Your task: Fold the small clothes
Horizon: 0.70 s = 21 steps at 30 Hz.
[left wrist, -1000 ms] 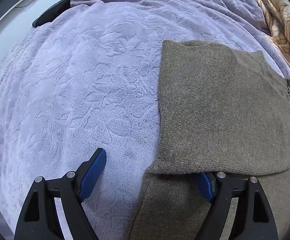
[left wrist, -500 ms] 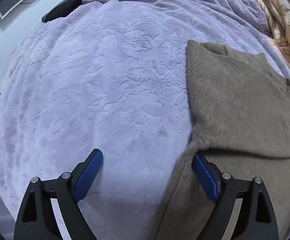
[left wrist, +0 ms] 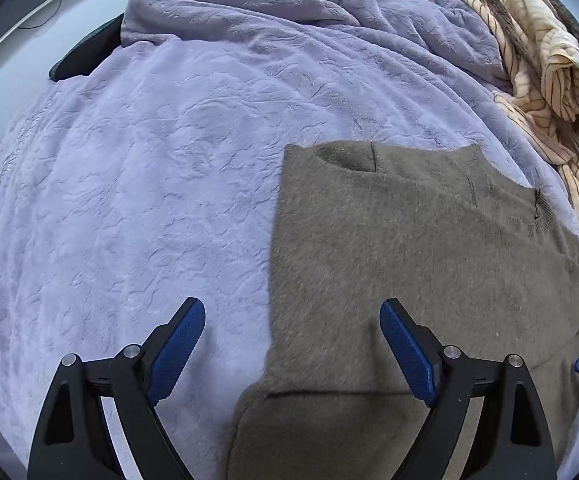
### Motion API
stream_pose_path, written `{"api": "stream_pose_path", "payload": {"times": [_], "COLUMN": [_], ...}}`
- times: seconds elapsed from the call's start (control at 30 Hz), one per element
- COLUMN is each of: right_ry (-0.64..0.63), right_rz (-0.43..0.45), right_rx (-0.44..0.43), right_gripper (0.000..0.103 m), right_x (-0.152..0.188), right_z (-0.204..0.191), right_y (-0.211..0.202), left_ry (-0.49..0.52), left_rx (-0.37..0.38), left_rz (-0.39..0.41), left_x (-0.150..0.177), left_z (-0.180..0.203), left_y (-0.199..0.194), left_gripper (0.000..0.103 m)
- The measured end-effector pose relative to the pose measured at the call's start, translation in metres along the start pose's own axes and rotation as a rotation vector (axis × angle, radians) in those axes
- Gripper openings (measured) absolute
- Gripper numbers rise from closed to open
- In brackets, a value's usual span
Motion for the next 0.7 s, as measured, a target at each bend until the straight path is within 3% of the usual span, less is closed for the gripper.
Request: {"api": "stream_pose_path", "payload": {"times": [0.17,0.27,0.37,0.53,0.7], "right_ry": [-0.084,-0.106,-0.083,-0.014,0.053], "right_rz": [0.029,0.025,0.000,-0.016,0.025], "right_rx": [-0.031,0.020,0.080,0.057,0.025], "right_gripper": [0.053,0.053,0.039,0.041,0.052], "right_x": [-0.013,-0.022,-0.021,-0.007,0.002], "right_z": [-0.031,-0.036,-0.018,0.008,0.041], "right_y": [0.007,0.025,0.040,0.019,-0.019], "left_ry": [0.006,-0.014,-0.017,-0.014,-0.024], "left_rx": [-0.038,-0.036,-0.013,-0.011,-0.015], "left_rz": [-0.072,-0.076,-0.101,-0.104,-0.121], "left_x": [0.005,0.012,0.015,0.016,0.016], "left_z": [-0.001,-0.009,-0.012,-0.011,-0.013], "left_y": [0.039,0.041,0.044,0.048,0.047], "left_gripper": [0.094,0.102,0.102,0.102,0.102]}}
Point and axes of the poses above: each gripper's, at about its wrist camera, not at the fingertips, and y roughly the way its jaws point, z to its right, x to its underside, the point moved 1 cm from there along y, roughly the way its jaws point, and after that the axes turned 3 degrees about z, right-handed, at the moved point
